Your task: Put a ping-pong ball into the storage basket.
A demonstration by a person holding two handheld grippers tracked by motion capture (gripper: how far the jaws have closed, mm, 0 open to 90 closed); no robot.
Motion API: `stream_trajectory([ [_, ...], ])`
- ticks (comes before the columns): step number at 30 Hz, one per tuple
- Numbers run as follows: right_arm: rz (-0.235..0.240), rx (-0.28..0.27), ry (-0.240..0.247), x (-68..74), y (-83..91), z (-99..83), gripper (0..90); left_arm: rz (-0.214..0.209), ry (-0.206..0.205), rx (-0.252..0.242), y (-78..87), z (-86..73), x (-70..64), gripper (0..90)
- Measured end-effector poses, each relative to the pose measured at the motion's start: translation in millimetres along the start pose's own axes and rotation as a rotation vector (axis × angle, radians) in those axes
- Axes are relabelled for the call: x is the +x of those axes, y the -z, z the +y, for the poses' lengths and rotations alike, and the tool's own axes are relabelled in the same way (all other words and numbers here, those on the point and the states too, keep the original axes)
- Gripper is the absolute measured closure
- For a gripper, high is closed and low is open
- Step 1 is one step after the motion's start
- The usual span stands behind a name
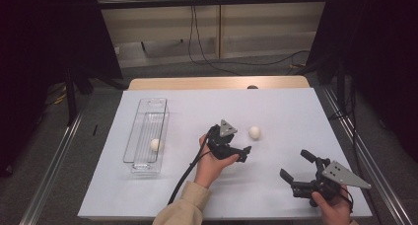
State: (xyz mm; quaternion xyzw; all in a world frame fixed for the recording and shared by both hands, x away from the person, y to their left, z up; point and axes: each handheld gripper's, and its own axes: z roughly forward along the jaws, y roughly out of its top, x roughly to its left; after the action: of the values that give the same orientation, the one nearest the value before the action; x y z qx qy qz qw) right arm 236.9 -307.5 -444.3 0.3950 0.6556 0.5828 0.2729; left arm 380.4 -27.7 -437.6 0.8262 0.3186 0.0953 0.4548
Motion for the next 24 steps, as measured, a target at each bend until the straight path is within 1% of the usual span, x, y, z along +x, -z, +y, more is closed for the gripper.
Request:
stream_trajectory([
  [2,0.0,0.0,0.0,0.1,0.0,0.0,1.1,0.001,-0.005,0.001,-0.6,0.7,-0.3,4.8],
  [5,-0.001,0.0,0.0,0.1,0.1,0.1,1.1,-0.002,0.003,-0.002,-2.1,1.5,-1.5,4.8],
  [7,0.0,-0.001,0.0,0.2,0.2,0.2,1.1,-0.002,-0.002,0.001,-2.9,1.8,-1.2,4.8],
  [9,0.0,0.0,0.001,0.3,0.1,0.2,1.1,-0.003,0.001,0.001,-3.8,1.9,-1.6,4.7],
  [11,0.0,0.0,0.001,0.4,0.0,0.2,1.1,0.001,-0.007,0.003,-4.4,2.1,-1.4,4.8],
  [14,0.0,0.0,0.001,0.4,0.0,0.2,1.1,-0.003,0.004,0.002,-5.6,2.1,-2.1,4.8],
  [18,0.0,0.0,0.002,0.1,0.2,0.3,1.1,-0.005,0.002,0.001,-6.6,2.6,-2.5,4.8],
  [19,-0.001,0.0,0.002,0.1,0.1,0.2,1.2,-0.007,-0.003,-0.001,-6.8,3.0,-2.1,4.8],
  [23,-0.001,-0.002,0.002,-0.1,0.3,0.3,1.1,-0.009,-0.001,0.001,-8.9,3.2,-3.1,4.8],
  [24,0.0,-0.001,0.002,0.0,0.3,0.4,1.1,-0.012,0.007,0.001,-9.6,3.0,-3.4,4.8],
])
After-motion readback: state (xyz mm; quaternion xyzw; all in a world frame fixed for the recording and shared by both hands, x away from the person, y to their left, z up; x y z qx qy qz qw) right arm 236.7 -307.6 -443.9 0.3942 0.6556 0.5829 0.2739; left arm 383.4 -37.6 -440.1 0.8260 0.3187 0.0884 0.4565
